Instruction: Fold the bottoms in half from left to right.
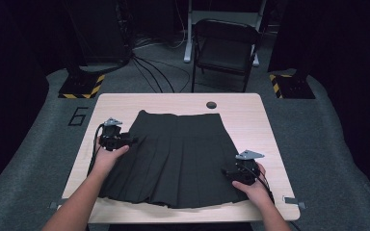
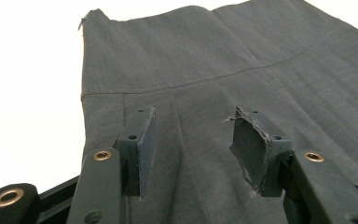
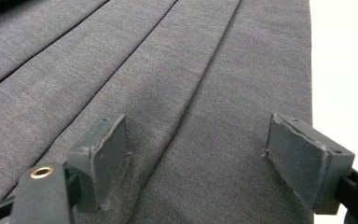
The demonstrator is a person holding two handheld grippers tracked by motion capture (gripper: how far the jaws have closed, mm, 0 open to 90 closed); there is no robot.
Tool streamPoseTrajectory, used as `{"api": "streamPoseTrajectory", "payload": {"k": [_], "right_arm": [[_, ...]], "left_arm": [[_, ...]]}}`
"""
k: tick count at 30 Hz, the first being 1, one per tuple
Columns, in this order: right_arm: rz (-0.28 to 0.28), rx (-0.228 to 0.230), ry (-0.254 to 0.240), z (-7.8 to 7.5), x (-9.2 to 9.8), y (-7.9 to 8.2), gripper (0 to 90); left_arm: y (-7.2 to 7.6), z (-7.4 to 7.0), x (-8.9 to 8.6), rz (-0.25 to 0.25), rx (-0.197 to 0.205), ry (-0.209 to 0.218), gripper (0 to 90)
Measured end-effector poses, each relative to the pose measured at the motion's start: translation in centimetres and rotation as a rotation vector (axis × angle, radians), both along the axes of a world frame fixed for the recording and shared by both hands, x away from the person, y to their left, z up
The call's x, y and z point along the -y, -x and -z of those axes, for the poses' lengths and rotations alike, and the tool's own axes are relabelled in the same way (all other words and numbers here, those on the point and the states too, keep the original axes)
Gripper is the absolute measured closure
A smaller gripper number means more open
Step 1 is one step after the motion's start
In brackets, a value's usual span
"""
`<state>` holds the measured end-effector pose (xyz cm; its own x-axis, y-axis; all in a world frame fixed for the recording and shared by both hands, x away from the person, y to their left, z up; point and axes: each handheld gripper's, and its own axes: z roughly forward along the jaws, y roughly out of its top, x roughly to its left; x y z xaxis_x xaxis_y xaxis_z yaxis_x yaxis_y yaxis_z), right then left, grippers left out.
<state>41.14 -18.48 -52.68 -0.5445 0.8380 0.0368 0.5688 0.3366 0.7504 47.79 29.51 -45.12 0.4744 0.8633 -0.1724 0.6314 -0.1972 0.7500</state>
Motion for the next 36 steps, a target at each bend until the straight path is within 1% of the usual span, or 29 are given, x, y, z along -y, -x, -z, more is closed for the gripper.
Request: {"api": "streamPoseTrajectory", "payload": {"k": [3,4,5,6,7,8,10,11,12,13,14,15,18,22,23,24,26,27,28,29,30,31,35,36], "right_arm": [[0.000,0.000,0.000,0.0,0.0,0.0,19.9],[0.000,0.000,0.000,0.0,0.0,0.0,19.9],[0.000,-0.001,-0.001,0.0,0.0,0.0,19.9],[0.000,-0.001,-0.001,0.0,0.0,0.0,19.9],[-0.001,0.000,0.000,0.0,0.0,0.0,19.9],[0.000,-0.001,-0.001,0.0,0.0,0.0,20.0],[0.000,-0.001,-0.001,0.0,0.0,0.0,19.9],[0.000,-0.001,-0.001,0.0,0.0,0.0,20.0],[0.000,-0.001,-0.001,0.0,0.0,0.0,20.0],[0.000,-0.001,-0.001,0.0,0.0,0.0,19.9],[0.000,-0.001,-0.001,0.0,0.0,0.0,20.0],[0.000,-0.001,-0.001,0.0,0.0,0.0,20.0],[0.000,-0.001,-0.001,0.0,0.0,0.0,20.0],[0.000,-0.001,-0.002,0.0,0.0,0.0,20.0],[0.000,-0.001,-0.002,0.0,0.0,0.0,20.0],[0.000,-0.001,-0.002,0.0,0.0,0.0,19.9],[0.000,-0.001,-0.002,0.0,0.0,0.0,20.0],[0.000,-0.001,-0.002,0.0,0.0,0.0,20.0],[0.000,-0.001,-0.002,0.0,0.0,0.0,20.0],[0.000,-0.001,-0.002,0.0,0.0,0.0,20.0],[0.000,-0.001,-0.002,0.0,0.0,0.0,20.0],[0.000,-0.001,-0.002,0.0,0.0,0.0,20.0],[0.000,-0.001,-0.002,0.0,0.0,0.0,20.0],[0.002,-0.003,-0.003,0.0,0.0,0.0,19.9]], "left_arm": [[-0.4,0.1,0.0,-0.007,-0.001,0.000,49.9],[-0.7,0.2,-0.1,-0.003,-0.001,-0.014,49.9],[-0.8,0.2,-0.1,-0.013,-0.004,-0.012,50.7],[-1.0,0.4,0.0,-0.021,0.005,-0.011,50.7],[-1.3,0.4,0.0,-0.028,-0.001,-0.013,51.1],[-1.5,0.5,-0.1,-0.023,0.006,-0.020,51.4],[-1.6,0.6,-0.2,-0.029,0.009,-0.016,52.5],[-1.8,0.8,-0.4,-0.035,-0.001,-0.003,52.7],[-1.8,0.8,-0.4,-0.035,-0.001,-0.003,52.9],[-2.0,1.0,-0.5,-0.055,-0.005,0.013,52.9],[-2.3,1.3,-0.7,-0.069,-0.010,0.011,53.3],[-2.3,1.3,-0.7,-0.069,-0.010,0.011,53.3],[-2.9,2.0,-1.1,-0.080,-0.026,-0.009,53.8],[-3.3,2.5,-1.3,-0.086,-0.024,-0.026,54.8],[-3.6,2.7,-1.5,-0.076,-0.025,-0.050,55.0],[-3.7,2.9,-1.4,-0.091,-0.014,-0.045,55.0],[-3.7,3.0,-1.4,-0.090,-0.021,-0.047,55.0],[-3.9,3.2,-1.5,-0.091,-0.015,-0.051,55.0],[-3.9,3.3,-1.5,-0.092,-0.021,-0.060,55.0],[-4.0,3.4,-1.5,-0.097,-0.019,-0.066,55.0],[-4.1,3.6,-1.7,-0.094,-0.029,-0.083,55.0],[-4.1,3.7,-1.6,-0.109,-0.024,-0.074,55.2],[-4.4,4.1,-2.0,-0.113,-0.040,-0.087,56.3],[-4.4,4.2,-2.0,-0.119,-0.036,-0.088,56.6]]}}
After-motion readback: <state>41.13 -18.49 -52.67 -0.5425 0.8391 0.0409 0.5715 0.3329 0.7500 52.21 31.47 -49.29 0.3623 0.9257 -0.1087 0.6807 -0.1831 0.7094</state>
